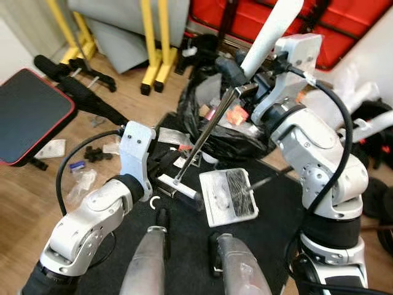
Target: Sweep floor
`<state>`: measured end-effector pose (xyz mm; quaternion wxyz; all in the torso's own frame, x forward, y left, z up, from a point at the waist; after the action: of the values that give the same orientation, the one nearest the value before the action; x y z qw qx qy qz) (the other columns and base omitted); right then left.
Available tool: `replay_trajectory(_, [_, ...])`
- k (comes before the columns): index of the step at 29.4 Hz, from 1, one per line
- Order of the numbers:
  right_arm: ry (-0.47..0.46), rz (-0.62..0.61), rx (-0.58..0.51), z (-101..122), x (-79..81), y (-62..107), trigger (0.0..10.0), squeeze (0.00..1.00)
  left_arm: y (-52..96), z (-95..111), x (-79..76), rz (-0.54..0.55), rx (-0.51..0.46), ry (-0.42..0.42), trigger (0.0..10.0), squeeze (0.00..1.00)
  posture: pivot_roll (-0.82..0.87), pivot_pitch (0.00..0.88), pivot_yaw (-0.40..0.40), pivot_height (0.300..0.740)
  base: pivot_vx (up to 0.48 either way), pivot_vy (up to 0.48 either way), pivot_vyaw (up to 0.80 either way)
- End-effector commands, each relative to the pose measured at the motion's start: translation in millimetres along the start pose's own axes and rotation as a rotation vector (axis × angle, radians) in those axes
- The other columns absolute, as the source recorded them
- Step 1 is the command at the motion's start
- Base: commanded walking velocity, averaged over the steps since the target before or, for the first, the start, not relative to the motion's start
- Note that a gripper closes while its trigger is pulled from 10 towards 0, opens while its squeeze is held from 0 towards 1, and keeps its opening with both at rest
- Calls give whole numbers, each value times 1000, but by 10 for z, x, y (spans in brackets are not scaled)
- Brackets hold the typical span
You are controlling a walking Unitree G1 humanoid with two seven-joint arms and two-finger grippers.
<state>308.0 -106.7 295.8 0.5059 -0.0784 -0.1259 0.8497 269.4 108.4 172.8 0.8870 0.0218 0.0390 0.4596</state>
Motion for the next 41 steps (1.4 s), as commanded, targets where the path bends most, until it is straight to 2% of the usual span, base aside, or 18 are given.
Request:
replay_trajectory(1, [-21, 68, -26, 7, 81, 50, 10000, 0, 2, -110, -21, -18, 36, -15, 10000, 0, -152, 181, -77, 740, 0, 0, 800])
replay_trajectory(6, [-33, 81, -17, -28, 95, 61, 10000, 0, -12, -138, -14, -10, 40, -20, 10000, 0, -147, 164, -76, 740, 0, 0, 800])
replay_trajectory(12, [-73, 129, 31, -201, 181, 123, 10000, 0, -61, -241, -64, -9, 30, -54, 10000, 0, -134, 145, -70, 740, 0, 0, 800])
replay_trajectory(23, [-76, 261, 85, -334, 360, 197, 10000, 0, -67, -293, -8, 12, 31, -62, 10000, 0, -125, 140, -70, 740, 0, 0, 800])
replay_trajectory(29, [-74, 254, 97, -384, 330, 214, 10000, 0, -48, -325, 4, 48, 22, -54, 10000, 0, -127, 139, -83, 740, 0, 0, 800])
replay_trajectory(41, [-72, 143, 80, -391, 180, 155, 10000, 0, -17, -387, 59, 105, 38, -44, 10000, 0, -130, 137, -89, 740, 0, 0, 800])
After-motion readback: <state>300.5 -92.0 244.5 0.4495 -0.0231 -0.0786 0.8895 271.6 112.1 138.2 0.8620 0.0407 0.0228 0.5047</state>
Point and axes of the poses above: a point about 5 cm out from each wrist's last joint towards the gripper, its own y axis pointing back from the gripper into the wrist, its own z axis along the axis of the wrist's last joint, x = y × z, the point moved 2 cm from there along -y, pointing out of the wrist towards the gripper, and after that the axes turned 1 degree about y, right-handed, at the moved point
